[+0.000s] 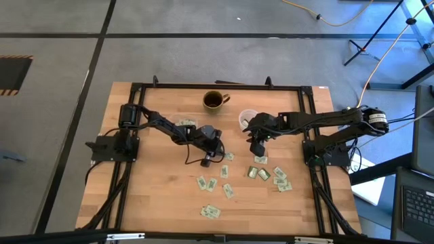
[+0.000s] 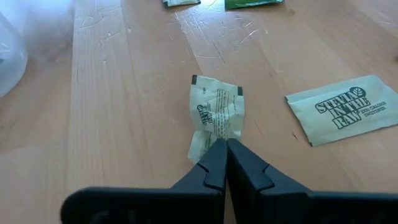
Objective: Pick and place Stevia / Truvia into bins
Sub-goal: Put the light green stevia packet into the left transparent container
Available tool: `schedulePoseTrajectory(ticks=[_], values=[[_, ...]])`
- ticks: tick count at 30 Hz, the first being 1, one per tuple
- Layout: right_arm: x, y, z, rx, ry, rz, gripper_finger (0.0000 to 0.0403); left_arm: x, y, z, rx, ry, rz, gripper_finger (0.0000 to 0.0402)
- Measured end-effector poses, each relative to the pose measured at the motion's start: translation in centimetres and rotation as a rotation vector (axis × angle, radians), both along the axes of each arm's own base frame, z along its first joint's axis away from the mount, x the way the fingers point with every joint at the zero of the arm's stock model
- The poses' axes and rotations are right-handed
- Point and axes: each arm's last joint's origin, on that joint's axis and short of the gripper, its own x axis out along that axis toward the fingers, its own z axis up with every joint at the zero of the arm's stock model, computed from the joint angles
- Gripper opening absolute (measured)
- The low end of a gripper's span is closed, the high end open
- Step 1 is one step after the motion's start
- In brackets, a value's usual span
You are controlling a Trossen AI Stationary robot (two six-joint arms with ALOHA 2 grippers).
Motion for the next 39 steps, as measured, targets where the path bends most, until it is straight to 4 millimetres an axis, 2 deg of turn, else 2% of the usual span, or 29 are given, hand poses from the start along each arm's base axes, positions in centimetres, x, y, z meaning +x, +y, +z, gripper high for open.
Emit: schedulePoseTrajectory(ticks=[7,11,17,23,27,34,39], values=[[0.0,0.0,0.0,0.0,0.001,0.0,0.0137,-0.6,0.4,1.5,0.015,0.023,0.017,0.0002],[0.0,0.0,0.0,0.0,0.005,0.0,0.0137,-1.6,0.9,4.4,0.061,0.038,0.057,0.0003],[0.0,0.0,0.0,0.0,0.005,-0.001,0.0137,-4.7,1.3,9.1,0.234,0.134,0.2,0.0003],[0.0,0.0,0.0,0.001,0.004,-0.002,0.0137,-7.9,1.9,12.2,0.27,0.219,0.348,0.0003],[0.0,0.0,0.0,0.001,0.004,-0.002,0.0137,-9.9,2.5,12.4,0.231,0.23,0.414,0.0002],[-0.2,0.0,-0.5,0.002,0.017,-0.002,0.0137,-13.3,2.9,11.4,0.211,0.2,0.551,0.0002],[-0.4,0.0,-1.1,0.002,0.017,-0.003,0.0137,-14.5,3.2,10.2,0.178,0.224,0.62,0.0003]])
